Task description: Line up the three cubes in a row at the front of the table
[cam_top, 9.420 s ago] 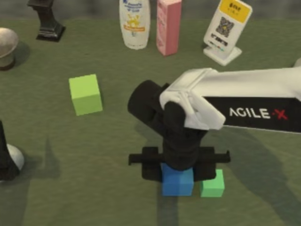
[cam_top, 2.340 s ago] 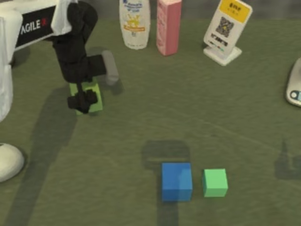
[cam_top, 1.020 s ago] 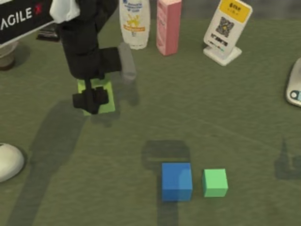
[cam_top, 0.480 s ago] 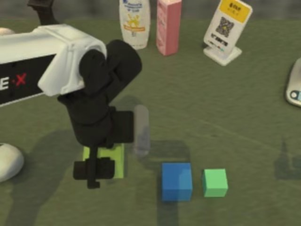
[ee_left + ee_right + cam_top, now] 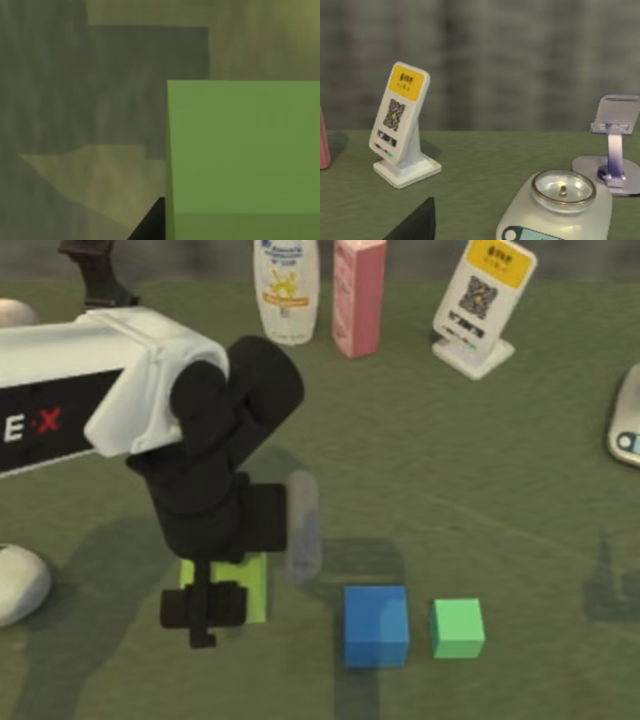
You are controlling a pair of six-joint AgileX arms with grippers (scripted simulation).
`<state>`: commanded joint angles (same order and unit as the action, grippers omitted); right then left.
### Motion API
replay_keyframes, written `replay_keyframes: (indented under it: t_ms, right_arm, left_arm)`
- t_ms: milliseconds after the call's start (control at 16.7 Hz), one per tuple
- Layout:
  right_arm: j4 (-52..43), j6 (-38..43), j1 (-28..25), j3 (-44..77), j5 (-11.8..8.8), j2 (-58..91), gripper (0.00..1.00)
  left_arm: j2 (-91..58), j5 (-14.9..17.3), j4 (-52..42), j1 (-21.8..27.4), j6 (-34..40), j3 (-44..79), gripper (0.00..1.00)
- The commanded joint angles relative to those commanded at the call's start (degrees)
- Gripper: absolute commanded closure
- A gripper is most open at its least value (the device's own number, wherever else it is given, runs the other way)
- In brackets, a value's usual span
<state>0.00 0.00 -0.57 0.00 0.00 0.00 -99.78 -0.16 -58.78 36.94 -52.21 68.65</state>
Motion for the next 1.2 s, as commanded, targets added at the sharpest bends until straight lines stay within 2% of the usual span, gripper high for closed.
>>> replay_keyframes:
  t_ms: [360, 660, 1200]
  right_arm:
    - [0.0, 0.0, 0.0, 0.0, 0.0, 0.0, 0.00]
    - [0.0, 0.0, 0.0, 0.0, 0.0, 0.0, 0.00]
    - [0.0, 0.0, 0.0, 0.0, 0.0, 0.0, 0.00]
  left_arm:
    - [-5.1, 0.1, 12.3, 0.8, 0.4, -6.8, 1.00]
    - [-5.7, 0.1, 13.4, 0.9, 0.4, -7.6, 1.00]
    - [-5.7, 0.1, 13.4, 0.9, 0.4, -7.6, 0.32]
